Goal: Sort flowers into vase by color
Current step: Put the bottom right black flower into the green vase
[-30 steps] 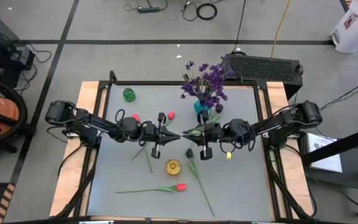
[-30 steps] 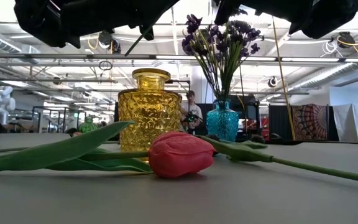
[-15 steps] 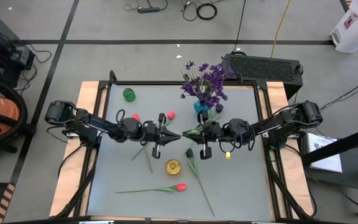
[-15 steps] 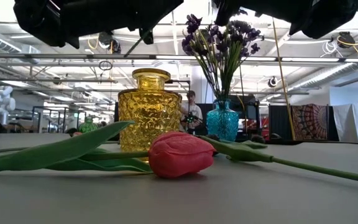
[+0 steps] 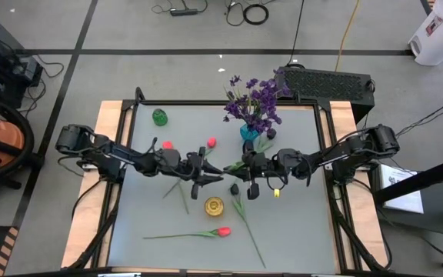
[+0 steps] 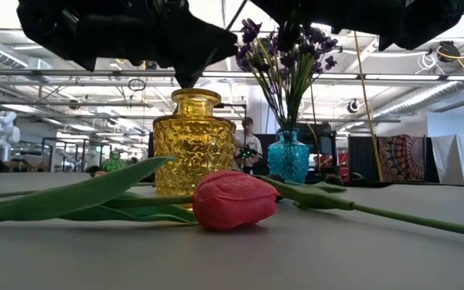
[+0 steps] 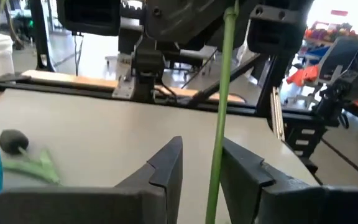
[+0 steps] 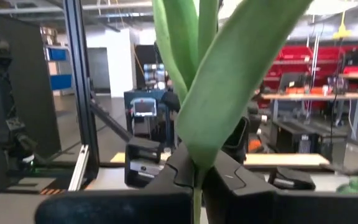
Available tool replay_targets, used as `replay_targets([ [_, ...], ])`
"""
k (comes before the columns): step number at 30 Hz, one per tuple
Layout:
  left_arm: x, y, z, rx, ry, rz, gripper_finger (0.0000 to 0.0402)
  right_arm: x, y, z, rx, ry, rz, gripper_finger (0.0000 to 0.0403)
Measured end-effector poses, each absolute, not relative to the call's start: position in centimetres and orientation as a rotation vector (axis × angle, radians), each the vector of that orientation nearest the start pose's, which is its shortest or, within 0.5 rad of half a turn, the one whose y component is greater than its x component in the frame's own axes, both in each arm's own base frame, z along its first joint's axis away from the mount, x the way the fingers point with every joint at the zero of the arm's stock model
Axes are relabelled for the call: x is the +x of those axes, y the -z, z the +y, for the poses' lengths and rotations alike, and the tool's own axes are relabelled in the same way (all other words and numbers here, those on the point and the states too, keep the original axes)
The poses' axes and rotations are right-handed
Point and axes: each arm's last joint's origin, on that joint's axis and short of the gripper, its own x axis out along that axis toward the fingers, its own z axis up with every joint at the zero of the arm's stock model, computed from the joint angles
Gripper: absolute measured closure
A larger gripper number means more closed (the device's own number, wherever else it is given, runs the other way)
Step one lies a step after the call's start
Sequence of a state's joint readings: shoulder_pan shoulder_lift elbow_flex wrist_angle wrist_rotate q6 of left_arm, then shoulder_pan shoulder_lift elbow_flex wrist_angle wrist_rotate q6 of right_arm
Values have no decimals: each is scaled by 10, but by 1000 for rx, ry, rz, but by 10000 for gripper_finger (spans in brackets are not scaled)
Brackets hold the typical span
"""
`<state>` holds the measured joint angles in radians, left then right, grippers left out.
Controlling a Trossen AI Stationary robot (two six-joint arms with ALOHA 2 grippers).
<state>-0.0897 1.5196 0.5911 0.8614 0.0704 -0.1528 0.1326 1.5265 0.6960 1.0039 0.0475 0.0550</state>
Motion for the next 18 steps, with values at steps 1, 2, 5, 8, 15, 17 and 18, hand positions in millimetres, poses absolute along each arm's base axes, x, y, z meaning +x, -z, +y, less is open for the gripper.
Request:
replay_targets([
  [1,296,-200,-29,-152,157,83,301,311,-242,40,75,-86,-156,402],
  [2,296,-200,-30,-151,159,87,301,311,-241,40,79,-86,-143,402],
  [5,296,-200,-32,-151,166,88,301,311,-238,40,78,-85,-109,403],
  [8,295,-201,-32,-151,171,86,301,312,-235,40,76,-81,-81,403],
  [15,294,-203,-32,-152,173,81,301,312,-228,40,95,-77,-12,403],
  [17,294,-203,-32,-152,173,86,301,312,-227,40,94,-76,1,403],
  [18,294,-203,-32,-153,173,85,301,312,-227,40,94,-76,5,403],
])
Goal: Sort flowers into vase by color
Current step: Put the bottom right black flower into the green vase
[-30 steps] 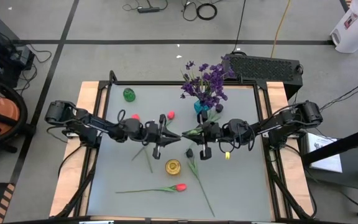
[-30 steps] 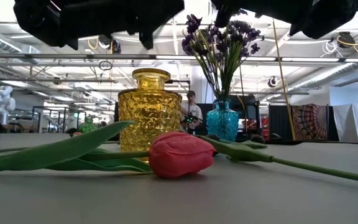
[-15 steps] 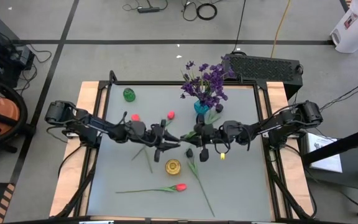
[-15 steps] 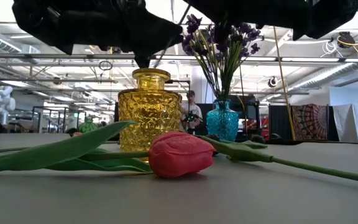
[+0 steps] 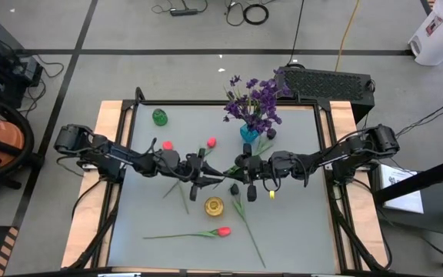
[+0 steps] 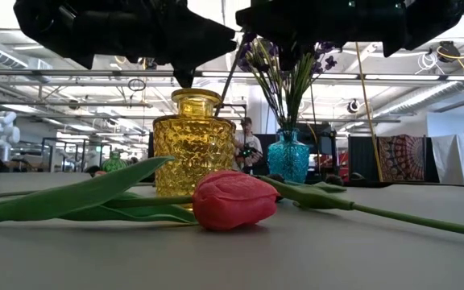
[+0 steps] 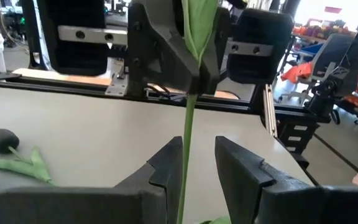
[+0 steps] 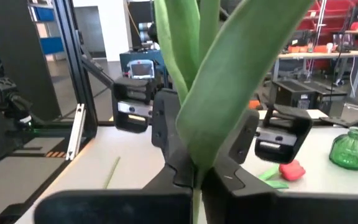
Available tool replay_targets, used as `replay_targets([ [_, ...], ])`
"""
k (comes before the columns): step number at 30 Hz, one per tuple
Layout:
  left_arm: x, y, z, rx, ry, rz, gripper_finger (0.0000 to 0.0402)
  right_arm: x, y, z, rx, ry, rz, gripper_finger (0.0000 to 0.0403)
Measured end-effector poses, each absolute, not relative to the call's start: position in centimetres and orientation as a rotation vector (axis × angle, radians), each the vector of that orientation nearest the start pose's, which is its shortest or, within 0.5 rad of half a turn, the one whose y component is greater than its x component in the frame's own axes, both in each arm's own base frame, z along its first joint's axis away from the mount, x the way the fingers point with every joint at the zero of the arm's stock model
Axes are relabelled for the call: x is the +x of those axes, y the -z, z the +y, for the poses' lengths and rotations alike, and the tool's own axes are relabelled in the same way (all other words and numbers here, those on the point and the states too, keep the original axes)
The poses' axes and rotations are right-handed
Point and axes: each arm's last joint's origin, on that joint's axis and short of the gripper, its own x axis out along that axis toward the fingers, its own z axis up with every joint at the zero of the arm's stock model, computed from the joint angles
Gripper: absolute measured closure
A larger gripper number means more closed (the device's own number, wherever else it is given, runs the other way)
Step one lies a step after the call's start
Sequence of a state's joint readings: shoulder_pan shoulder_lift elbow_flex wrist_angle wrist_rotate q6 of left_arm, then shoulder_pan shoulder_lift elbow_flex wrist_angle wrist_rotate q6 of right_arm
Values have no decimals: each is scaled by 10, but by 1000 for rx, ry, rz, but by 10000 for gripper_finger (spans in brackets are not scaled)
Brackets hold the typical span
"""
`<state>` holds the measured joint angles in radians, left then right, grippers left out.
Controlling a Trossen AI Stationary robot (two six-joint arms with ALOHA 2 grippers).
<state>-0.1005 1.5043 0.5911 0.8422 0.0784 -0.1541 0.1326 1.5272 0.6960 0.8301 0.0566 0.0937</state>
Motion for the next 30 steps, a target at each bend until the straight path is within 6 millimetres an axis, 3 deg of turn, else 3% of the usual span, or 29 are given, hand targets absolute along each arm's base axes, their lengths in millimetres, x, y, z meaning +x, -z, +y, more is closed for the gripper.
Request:
replay_targets([
  [30,295,-205,-24,-175,93,61,301,312,-231,34,128,11,-52,402],
])
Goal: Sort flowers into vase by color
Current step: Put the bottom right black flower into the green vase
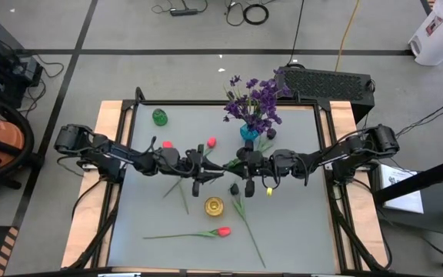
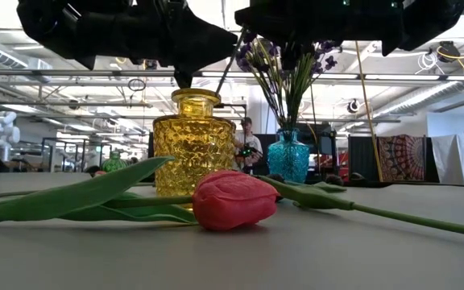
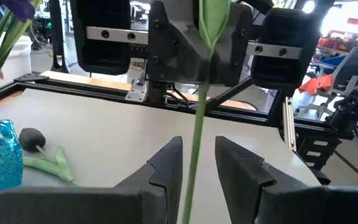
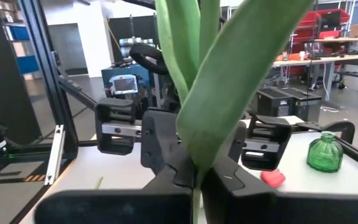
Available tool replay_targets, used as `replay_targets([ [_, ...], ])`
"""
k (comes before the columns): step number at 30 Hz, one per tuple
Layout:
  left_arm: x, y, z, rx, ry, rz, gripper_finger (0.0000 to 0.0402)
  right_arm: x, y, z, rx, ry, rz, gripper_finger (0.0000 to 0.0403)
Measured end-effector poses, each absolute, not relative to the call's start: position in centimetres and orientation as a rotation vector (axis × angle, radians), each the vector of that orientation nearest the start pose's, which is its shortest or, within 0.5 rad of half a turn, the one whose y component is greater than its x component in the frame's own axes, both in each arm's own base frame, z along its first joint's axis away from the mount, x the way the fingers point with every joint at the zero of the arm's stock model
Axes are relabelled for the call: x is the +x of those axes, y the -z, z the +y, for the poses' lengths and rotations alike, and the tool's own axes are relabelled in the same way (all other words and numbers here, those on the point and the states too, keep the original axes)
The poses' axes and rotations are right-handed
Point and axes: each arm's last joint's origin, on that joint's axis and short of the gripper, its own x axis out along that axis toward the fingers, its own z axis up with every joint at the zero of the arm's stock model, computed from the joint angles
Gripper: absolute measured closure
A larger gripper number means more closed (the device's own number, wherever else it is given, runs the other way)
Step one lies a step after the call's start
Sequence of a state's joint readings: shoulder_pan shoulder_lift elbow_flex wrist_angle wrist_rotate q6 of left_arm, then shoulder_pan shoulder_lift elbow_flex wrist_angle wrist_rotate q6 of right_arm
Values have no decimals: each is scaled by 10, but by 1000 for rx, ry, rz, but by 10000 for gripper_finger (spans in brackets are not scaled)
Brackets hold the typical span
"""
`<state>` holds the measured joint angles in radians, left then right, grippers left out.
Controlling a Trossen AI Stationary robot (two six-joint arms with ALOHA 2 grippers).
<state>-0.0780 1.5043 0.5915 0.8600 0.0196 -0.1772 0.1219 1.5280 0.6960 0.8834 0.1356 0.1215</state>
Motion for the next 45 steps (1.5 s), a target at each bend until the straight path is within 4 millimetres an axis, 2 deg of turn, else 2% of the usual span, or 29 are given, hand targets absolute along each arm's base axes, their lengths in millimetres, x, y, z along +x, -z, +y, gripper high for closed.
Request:
replay_targets([
  [6,296,-209,-23,-169,89,21,301,312,-232,34,151,10,-62,402],
  [11,303,-222,-24,-168,90,-16,301,312,-233,34,154,11,-70,402],
  [14,309,-226,-24,-142,86,29,301,312,-233,34,155,11,-71,402],
  [20,313,-224,-25,-120,81,125,302,313,-233,34,154,10,-69,402],
  [37,313,-220,-25,-117,75,164,303,313,-231,34,149,7,-51,402],
  [40,312,-218,-25,-117,74,183,315,313,-231,34,149,6,-51,402],
  [45,312,-216,-25,-116,72,212,358,313,-231,34,148,6,-51,403],
])
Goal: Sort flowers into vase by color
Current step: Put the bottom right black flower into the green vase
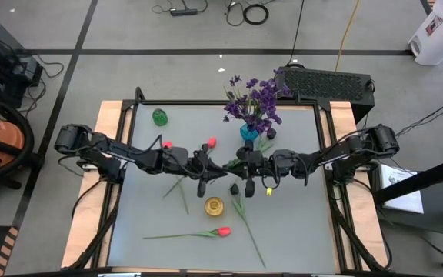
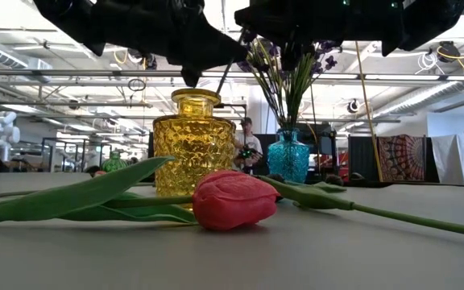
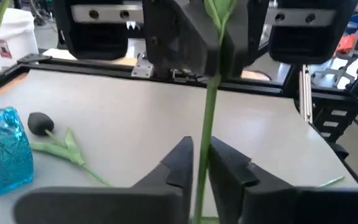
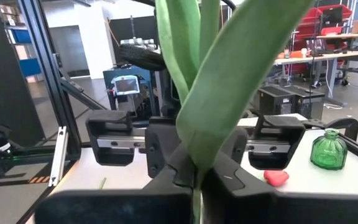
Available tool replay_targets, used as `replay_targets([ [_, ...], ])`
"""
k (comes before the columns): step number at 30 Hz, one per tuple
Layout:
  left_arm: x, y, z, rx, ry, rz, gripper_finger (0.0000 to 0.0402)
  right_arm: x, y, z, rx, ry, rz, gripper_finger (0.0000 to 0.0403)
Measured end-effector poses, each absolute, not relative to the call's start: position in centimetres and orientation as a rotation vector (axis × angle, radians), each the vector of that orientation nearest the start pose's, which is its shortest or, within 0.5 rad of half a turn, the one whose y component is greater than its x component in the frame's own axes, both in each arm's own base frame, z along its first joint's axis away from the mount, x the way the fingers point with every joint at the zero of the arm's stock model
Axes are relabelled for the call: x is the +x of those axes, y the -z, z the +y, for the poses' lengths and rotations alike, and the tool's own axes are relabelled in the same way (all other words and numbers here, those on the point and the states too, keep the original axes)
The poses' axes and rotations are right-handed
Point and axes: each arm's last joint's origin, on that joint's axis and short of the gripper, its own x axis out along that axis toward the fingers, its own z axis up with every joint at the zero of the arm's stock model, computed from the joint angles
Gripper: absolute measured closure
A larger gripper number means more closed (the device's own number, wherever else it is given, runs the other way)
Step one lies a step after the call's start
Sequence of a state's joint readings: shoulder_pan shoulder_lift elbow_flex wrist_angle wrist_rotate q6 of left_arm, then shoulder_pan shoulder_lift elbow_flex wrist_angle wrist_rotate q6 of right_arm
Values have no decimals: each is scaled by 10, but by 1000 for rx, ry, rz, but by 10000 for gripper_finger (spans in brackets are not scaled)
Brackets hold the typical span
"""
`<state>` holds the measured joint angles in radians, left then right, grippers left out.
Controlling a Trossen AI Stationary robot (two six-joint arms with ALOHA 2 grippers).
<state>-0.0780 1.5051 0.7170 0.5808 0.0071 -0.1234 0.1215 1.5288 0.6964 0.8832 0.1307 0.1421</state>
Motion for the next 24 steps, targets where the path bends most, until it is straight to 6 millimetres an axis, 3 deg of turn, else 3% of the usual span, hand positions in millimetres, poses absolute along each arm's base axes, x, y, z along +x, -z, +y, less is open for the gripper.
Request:
replay_targets([
  [4,312,-215,-25,-115,72,215,392,313,-231,34,148,8,-50,403],
  [13,311,-214,-25,-109,72,227,396,313,-230,34,146,7,-38,400],
  [24,311,-214,-24,-108,71,228,397,313,-230,34,122,5,-35,332],
])
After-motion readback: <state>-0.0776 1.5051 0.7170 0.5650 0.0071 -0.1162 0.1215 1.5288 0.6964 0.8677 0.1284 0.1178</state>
